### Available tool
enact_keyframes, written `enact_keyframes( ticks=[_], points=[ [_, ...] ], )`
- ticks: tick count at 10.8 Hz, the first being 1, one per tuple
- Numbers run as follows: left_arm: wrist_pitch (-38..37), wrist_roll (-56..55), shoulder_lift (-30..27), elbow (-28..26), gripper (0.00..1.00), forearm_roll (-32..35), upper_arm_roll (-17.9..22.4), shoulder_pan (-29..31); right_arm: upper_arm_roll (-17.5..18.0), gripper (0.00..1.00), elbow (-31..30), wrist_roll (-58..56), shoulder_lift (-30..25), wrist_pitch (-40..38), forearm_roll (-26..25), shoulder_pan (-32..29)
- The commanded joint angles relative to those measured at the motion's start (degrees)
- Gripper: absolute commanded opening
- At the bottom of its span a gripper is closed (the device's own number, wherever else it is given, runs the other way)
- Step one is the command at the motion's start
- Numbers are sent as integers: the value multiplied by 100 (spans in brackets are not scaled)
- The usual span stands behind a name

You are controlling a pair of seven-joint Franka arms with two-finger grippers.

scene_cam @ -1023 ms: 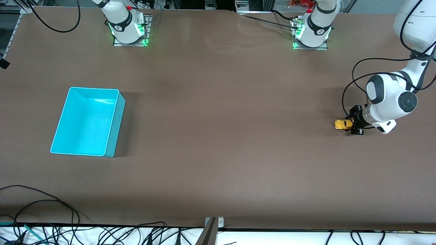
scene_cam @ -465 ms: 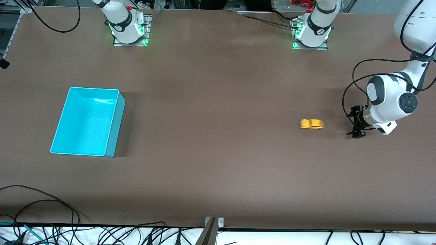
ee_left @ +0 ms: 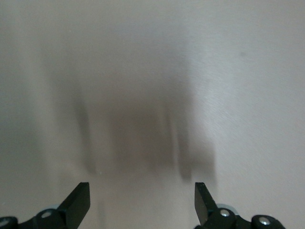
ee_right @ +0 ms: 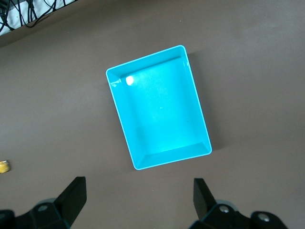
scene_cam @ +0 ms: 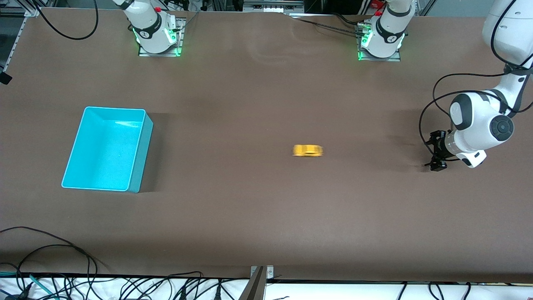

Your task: Wind up and store yellow beetle car

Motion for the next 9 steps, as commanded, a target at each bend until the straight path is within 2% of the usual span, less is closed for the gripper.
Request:
enact_keyframes(
  ticks=[1, 4, 7, 9],
  points=[
    [-1062, 597, -505, 316, 98, 174, -96, 17, -19, 100, 99, -46, 23, -20, 117, -16],
    [-2073, 1580, -848, 912, 100, 165, -289, 0, -10, 100, 99, 6, 23, -29, 117, -16],
    [-3452, 2627, -920, 2054, 100, 77, -307, -18, -19, 100, 90, -2, 14, -29, 117, -16],
    [-3955, 3260, -920, 2565, 100, -80, -316, -18, -19, 100, 99, -20, 23, -38, 117, -16]
  ],
)
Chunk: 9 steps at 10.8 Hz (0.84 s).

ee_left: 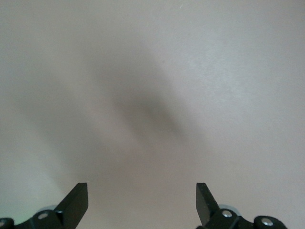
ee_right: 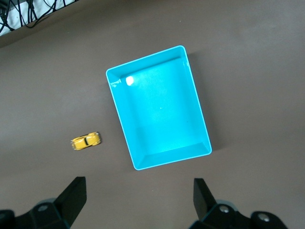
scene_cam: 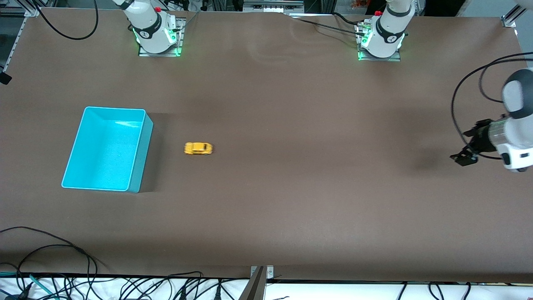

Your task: Wind up and store yellow beetle car

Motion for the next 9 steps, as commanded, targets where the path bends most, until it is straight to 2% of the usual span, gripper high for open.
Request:
enact_keyframes(
  ticks=[1, 7, 9],
  points=[
    [-793, 958, 52, 832, 100, -115, -17, -3, -16, 100, 98, -20, 23, -43, 117, -15],
    [-1305, 2600, 61, 1835, 100, -37, -17, -293, -7, 100, 89, -20, 23, -52, 117, -15],
    [-1724, 3330, 52, 2168, 100, -36, -35, -285, -7, 100, 89, -3, 23, -51, 117, -7]
  ],
)
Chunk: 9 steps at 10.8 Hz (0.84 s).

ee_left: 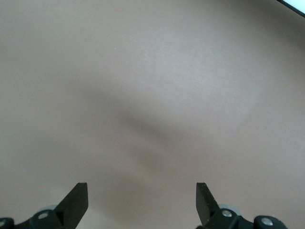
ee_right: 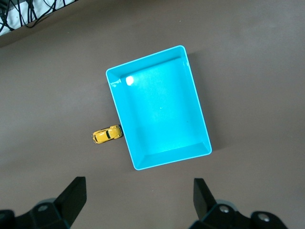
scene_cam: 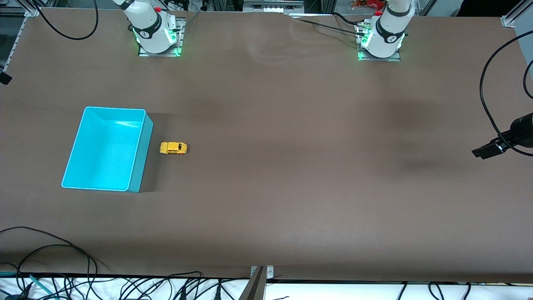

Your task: Wind up and store yellow beetle car

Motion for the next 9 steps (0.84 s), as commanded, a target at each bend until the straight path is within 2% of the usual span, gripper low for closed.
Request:
enact_keyframes(
  ticks=[1, 3, 5, 6, 8, 9],
  points=[
    [-743, 1256, 63, 631, 100, -17, 15, -20, 19, 100, 89, 15, 19, -43, 117, 37],
    [-868, 2048, 28, 677, 100, -70, -11, -29, 28, 100, 80, 33, 19, -68, 108, 81],
    [-868, 2288, -16, 686, 100, -44, -115, -38, 45, 100, 80, 6, 28, -69, 108, 90],
    [-868, 2288, -16, 677, 100, -1, -142, -38, 219, 100, 80, -29, 97, -69, 4, 151],
    [-868, 2306, -129, 677, 100, -79, -117, 23, 335, 100, 80, -570, 177, -78, -76, 195],
    [-868, 2306, -130, 668, 100, -79, -108, 15, 553, 100, 97, -652, 299, -78, -129, 343]
  ],
)
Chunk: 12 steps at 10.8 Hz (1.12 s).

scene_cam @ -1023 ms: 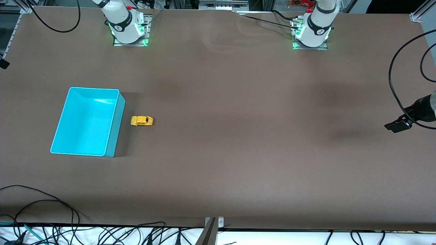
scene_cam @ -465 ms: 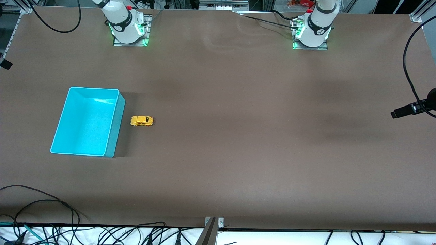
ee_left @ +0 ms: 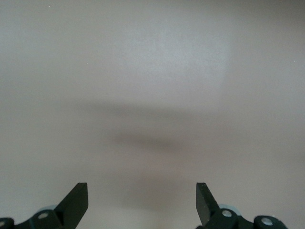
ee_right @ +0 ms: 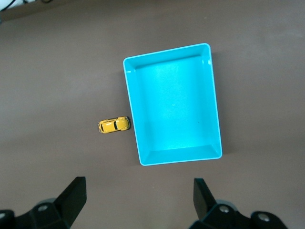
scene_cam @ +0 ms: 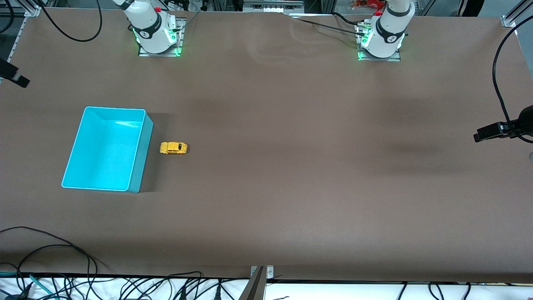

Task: Wind up and store yellow beetle car
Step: 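Reach the right gripper to the yellow car beside the bin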

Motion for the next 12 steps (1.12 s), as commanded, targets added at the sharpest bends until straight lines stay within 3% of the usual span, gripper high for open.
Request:
enact_keyframes(
  ticks=[1, 2, 4, 6, 10, 12],
  points=[
    [-130, 175, -114, 60, 100, -78, 23, 47, 514, 100, 83, -260, 245, -62, -184, 217],
    [-269, 183, -132, 68, 100, -69, 23, 47, 873, 100, 92, -155, 349, -19, -315, 235],
    [-297, 210, -141, 77, 100, -78, 23, 56, 1261, 100, 109, -101, 691, 69, -307, 270],
    [-297, 359, -141, 86, 100, -191, 15, 65, 1578, 100, 66, 292, 982, 664, -334, 314],
    [-306, 403, -211, 86, 100, -404, 24, 109, 1641, 100, -30, 601, 1887, 1482, -606, 779],
    [-306, 403, -211, 86, 100, -395, 41, 109, 1641, 100, -712, 602, 1968, 2411, -615, 885]
  ],
)
